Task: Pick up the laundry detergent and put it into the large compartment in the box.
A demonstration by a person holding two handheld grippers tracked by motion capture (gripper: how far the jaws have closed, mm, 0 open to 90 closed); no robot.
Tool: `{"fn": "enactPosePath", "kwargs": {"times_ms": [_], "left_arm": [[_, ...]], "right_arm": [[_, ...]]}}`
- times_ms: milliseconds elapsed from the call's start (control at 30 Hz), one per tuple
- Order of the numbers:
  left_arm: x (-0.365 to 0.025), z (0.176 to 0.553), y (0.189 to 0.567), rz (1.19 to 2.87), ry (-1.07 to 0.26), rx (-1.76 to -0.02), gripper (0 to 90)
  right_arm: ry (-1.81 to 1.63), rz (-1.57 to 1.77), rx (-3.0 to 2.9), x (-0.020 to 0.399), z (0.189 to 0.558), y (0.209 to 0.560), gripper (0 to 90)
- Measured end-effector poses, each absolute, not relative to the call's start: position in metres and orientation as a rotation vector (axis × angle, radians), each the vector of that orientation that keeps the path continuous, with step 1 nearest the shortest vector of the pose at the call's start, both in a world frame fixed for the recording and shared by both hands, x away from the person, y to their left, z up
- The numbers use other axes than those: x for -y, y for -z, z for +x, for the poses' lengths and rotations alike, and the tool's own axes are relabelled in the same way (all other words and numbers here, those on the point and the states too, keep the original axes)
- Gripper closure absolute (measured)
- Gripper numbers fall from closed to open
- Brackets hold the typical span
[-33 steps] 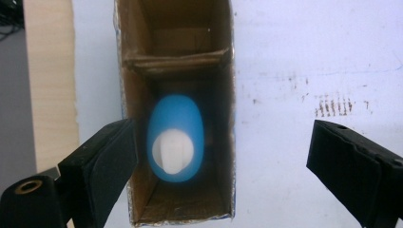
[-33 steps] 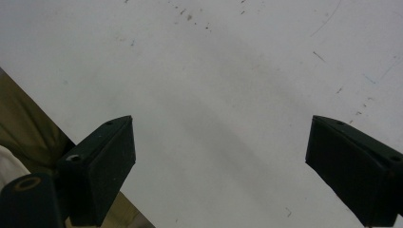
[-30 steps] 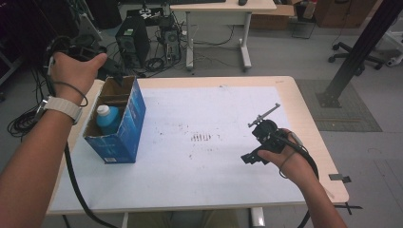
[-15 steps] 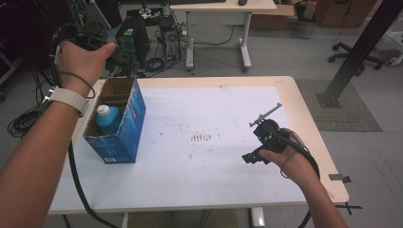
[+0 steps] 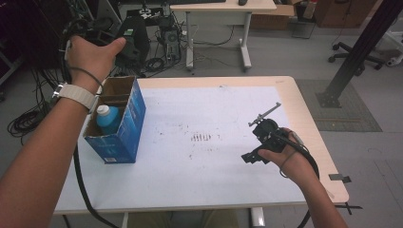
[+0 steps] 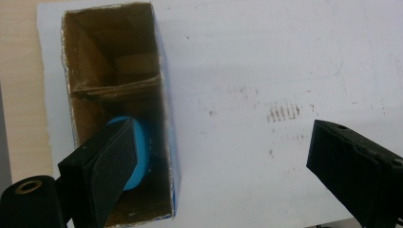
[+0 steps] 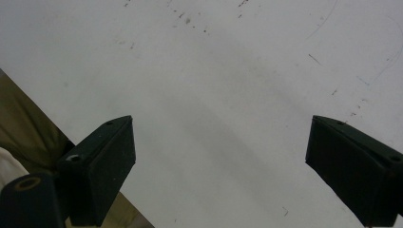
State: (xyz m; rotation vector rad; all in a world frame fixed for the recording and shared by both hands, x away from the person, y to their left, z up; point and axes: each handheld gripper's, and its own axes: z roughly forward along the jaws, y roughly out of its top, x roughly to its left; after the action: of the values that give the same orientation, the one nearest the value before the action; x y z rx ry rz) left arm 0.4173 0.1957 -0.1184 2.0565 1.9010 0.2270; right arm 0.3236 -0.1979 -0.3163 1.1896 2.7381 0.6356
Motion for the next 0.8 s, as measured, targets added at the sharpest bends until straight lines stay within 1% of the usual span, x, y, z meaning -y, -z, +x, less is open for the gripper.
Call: {"fn": "enactPosePath", "kwargs": {"times_ms": [367,800], "left_arm": [[-0.176,0.419,0.121,2.074,-0.221,-1.87,10.4],[-0.157,0.422,0.129,2.106,-0.237,-1.876,11.2]], "right_arm": [[-0.639,1.184,-2.74,0.195,0.324,0.316,9.4],[-0.633,1.178,-2.75,0.193,0.326,0.318,9.4]]}}
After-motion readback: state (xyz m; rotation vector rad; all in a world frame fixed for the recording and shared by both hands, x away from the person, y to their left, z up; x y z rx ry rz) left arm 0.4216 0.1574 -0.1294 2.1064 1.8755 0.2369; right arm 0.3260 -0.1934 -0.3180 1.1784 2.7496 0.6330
